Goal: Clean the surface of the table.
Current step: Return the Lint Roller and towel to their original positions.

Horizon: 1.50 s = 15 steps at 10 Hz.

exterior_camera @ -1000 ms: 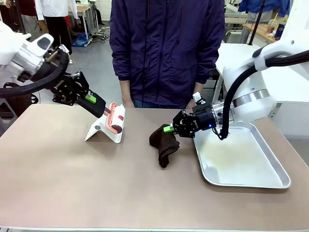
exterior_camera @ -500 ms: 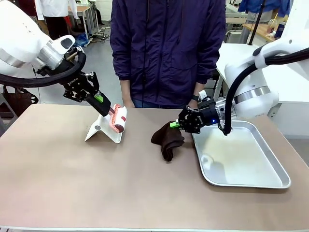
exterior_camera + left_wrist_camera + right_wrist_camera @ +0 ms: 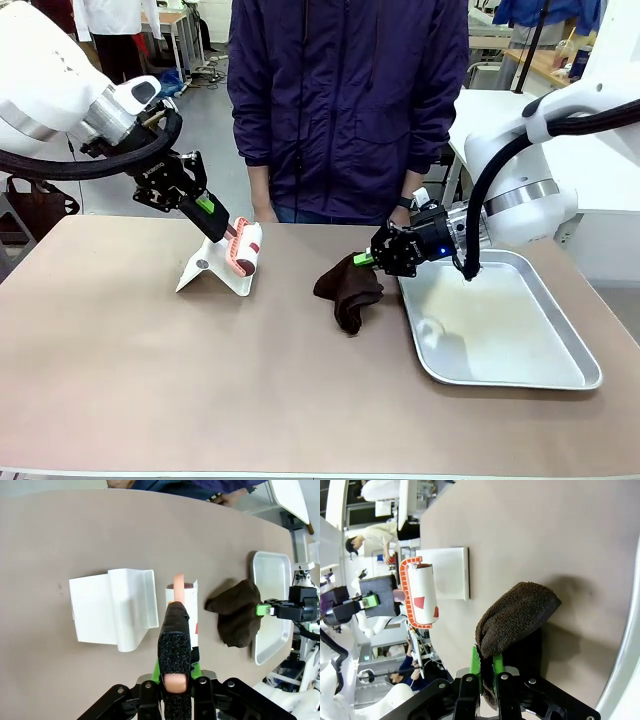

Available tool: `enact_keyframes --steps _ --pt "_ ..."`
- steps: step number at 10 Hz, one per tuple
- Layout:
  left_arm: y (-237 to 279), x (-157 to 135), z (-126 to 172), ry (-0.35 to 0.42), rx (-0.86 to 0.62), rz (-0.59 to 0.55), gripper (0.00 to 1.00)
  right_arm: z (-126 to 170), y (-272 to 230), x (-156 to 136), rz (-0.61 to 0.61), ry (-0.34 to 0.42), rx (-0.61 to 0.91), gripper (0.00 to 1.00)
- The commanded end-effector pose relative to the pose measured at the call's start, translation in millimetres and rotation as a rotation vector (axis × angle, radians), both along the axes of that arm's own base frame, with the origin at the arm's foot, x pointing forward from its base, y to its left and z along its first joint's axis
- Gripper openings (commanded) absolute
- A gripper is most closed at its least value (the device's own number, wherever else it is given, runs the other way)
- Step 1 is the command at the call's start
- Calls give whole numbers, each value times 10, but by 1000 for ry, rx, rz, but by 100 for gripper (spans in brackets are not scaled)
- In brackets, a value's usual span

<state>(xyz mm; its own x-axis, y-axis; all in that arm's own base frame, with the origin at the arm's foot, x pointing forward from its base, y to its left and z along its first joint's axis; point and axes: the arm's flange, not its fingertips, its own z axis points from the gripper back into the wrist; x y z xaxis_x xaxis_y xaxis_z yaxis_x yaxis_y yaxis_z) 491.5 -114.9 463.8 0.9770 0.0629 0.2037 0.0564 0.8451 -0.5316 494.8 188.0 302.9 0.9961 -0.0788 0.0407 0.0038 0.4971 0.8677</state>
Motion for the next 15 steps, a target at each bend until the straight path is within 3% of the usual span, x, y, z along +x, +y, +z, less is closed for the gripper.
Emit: enact_keyframes --steps 1,6,15 --pt "11 -43 22 -2 -20 6 22 25 13 -9 4 -3 10 11" --pt "-54 -21 -152 -14 56 -42 22 -114 260 -22 16 5 -93 11" --pt "-153 233 -379 26 45 76 22 -294 381 72 19 38 -104 11"
